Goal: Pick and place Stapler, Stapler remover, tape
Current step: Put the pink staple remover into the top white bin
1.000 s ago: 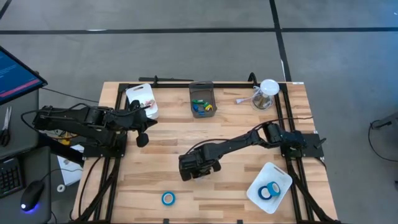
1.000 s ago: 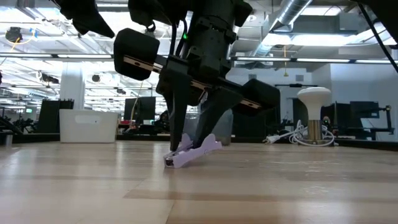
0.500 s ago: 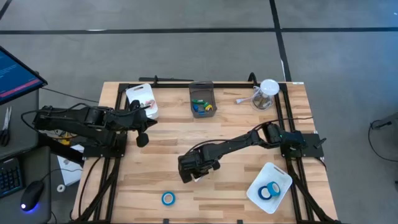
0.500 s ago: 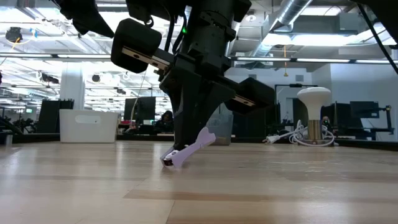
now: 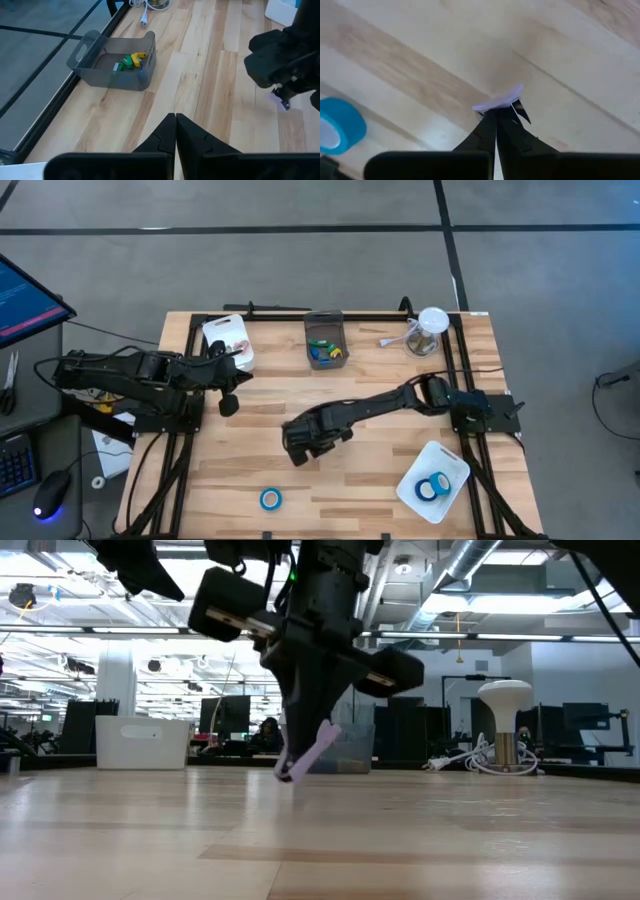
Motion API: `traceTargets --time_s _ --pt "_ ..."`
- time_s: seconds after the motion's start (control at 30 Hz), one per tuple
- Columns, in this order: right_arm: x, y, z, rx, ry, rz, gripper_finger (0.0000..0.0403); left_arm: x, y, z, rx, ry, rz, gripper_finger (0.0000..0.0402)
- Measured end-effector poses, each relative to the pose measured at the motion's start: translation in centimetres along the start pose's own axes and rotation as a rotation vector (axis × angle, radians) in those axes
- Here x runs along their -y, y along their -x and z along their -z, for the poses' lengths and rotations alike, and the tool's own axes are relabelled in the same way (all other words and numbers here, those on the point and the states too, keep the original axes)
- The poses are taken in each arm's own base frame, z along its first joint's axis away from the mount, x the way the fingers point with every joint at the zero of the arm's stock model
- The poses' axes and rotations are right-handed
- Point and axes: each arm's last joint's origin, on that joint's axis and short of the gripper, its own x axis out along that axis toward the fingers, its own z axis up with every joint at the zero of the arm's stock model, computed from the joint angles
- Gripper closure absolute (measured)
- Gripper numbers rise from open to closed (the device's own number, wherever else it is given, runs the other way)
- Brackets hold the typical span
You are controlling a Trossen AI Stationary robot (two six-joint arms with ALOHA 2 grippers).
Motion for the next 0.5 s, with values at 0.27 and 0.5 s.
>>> traceTargets --time_s 0.27,0.5 --pt "-0.1 4.1 -2.0 0.106 0.048 0.039 0.0402 0.0 0.0 0.0 0.0 0.0 0.0 0.0398" --pt "1.3 9.2 -5.0 0.217 0.073 0.128 0.0402 0.0 0.0 0.0 0.0 0.0 0.0 0.0398"
